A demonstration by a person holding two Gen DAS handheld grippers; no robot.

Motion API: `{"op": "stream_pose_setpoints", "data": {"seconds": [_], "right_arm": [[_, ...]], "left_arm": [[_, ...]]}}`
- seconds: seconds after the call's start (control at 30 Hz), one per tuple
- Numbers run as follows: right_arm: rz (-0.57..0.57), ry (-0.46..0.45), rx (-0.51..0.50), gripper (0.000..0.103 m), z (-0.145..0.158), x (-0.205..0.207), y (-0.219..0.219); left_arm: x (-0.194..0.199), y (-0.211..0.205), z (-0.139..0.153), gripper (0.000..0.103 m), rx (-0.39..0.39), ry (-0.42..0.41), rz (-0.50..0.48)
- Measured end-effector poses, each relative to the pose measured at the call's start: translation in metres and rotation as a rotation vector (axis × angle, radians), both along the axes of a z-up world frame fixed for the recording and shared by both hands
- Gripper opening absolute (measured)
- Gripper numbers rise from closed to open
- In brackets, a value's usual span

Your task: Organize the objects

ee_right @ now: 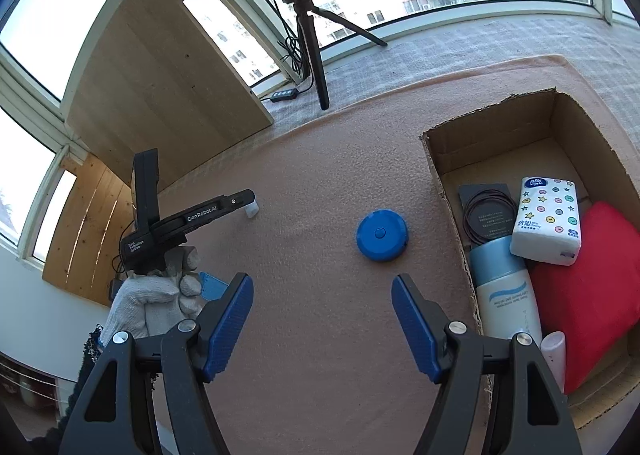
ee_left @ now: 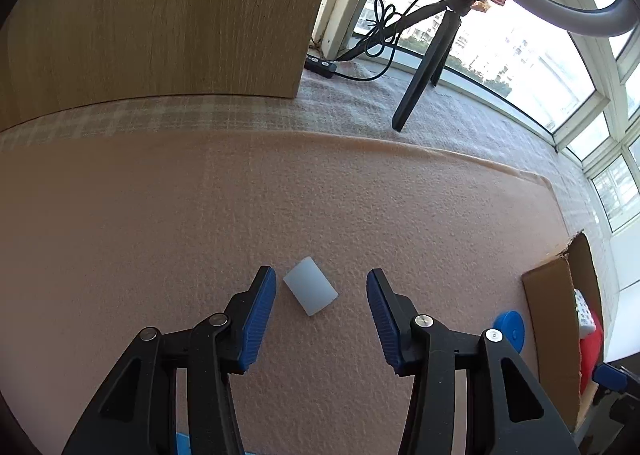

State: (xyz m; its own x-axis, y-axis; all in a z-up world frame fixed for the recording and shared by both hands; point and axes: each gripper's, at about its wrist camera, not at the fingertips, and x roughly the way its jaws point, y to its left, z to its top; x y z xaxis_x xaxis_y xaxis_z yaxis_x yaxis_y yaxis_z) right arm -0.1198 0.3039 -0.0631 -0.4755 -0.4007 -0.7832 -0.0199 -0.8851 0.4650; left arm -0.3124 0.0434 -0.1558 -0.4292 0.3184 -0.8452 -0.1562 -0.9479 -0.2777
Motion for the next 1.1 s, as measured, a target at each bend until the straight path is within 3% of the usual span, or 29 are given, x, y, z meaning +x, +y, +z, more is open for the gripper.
{"op": "stream_pose_setpoints", "data": {"seconds": [0.2,0.33,0.53,0.77,1.1], "right_arm": [[0.074,-0.014,-0.001,0.068,0.000,-0.017,-0.013],[0.144,-0.042,0.013,0.067,-0.008,-0.042,-0.031],[0.177,-0.153,0.124,0.048,-0.041,-0.095,-0.042],[0.181,-0.238,0.219,0.047,-0.071,-0.129,-0.050],[0.171,-0.326,0.306,0.047,-0.096,-0.133,-0.047]], "left_arm": [[-0.003,0.014,-0.013,0.049,-0.034,-0.013,-0.019],[-0.007,0.011,-0.018,0.025,-0.048,-0.002,0.002],[-0.002,0.000,-0.017,0.015,-0.010,-0.009,-0.004],[0.014,0.000,-0.010,0.014,0.036,-0.003,-0.033],[0.022,-0.001,-0.006,0.014,0.064,0.003,-0.059]]}}
